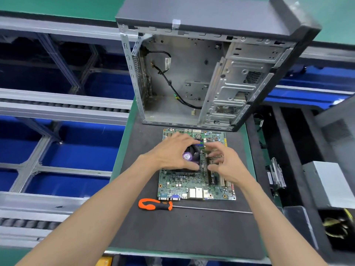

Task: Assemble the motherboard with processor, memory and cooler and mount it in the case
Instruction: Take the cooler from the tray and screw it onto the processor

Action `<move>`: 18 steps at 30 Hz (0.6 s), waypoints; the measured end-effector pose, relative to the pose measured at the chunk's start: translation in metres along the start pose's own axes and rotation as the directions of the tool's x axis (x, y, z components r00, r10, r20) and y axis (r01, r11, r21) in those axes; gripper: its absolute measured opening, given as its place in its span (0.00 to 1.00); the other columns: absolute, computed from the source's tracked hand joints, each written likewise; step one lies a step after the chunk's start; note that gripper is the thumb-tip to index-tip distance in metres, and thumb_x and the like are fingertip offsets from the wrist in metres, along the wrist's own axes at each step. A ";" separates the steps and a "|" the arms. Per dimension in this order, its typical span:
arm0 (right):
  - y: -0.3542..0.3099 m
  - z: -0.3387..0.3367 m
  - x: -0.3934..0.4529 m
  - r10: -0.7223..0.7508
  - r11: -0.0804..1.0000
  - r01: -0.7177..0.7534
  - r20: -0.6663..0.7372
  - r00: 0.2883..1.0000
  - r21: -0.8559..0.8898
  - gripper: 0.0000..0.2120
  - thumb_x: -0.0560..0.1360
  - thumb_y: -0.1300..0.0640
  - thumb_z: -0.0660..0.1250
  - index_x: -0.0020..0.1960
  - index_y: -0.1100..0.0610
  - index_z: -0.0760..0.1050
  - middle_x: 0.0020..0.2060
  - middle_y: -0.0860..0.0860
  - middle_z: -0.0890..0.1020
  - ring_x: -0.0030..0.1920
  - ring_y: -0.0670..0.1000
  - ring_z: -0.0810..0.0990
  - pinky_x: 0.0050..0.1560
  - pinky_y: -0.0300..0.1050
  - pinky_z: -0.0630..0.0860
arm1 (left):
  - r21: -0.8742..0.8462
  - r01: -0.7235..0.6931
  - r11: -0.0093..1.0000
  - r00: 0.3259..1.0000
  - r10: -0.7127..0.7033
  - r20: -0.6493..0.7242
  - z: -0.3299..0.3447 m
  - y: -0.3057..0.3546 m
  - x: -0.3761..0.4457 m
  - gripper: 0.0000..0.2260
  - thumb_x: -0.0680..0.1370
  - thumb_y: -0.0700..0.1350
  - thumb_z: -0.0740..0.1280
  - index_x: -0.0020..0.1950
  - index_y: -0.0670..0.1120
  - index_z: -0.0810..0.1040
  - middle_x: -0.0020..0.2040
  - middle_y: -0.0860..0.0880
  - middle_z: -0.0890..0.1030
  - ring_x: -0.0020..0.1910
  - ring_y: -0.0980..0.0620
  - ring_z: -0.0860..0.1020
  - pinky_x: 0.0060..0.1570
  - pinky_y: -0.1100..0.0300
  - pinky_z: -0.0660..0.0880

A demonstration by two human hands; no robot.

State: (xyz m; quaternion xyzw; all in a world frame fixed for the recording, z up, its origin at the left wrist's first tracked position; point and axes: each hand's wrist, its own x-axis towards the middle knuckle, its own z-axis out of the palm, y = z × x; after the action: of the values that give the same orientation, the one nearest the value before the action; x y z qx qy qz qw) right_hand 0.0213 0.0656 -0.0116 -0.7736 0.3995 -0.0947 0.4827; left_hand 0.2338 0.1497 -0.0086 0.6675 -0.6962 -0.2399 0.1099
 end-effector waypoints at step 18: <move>0.023 0.011 -0.004 0.025 0.977 -0.024 0.002 1.000 -0.210 0.07 0.79 0.59 0.67 0.54 0.55 0.83 0.48 0.50 0.78 0.42 0.47 0.73 0.46 0.42 0.68 | -0.105 0.030 0.994 1.000 -0.029 0.011 0.011 0.000 0.007 0.40 0.60 0.60 0.77 0.70 0.54 0.70 0.60 0.56 0.77 0.56 0.54 0.76 0.53 0.60 0.72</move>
State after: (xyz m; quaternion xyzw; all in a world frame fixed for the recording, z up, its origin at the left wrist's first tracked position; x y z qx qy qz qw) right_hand 0.0126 0.0707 -0.0352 -0.8152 0.4159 -0.0444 0.4005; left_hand 0.2280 0.1452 -0.0197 0.6698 -0.6733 -0.2811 0.1381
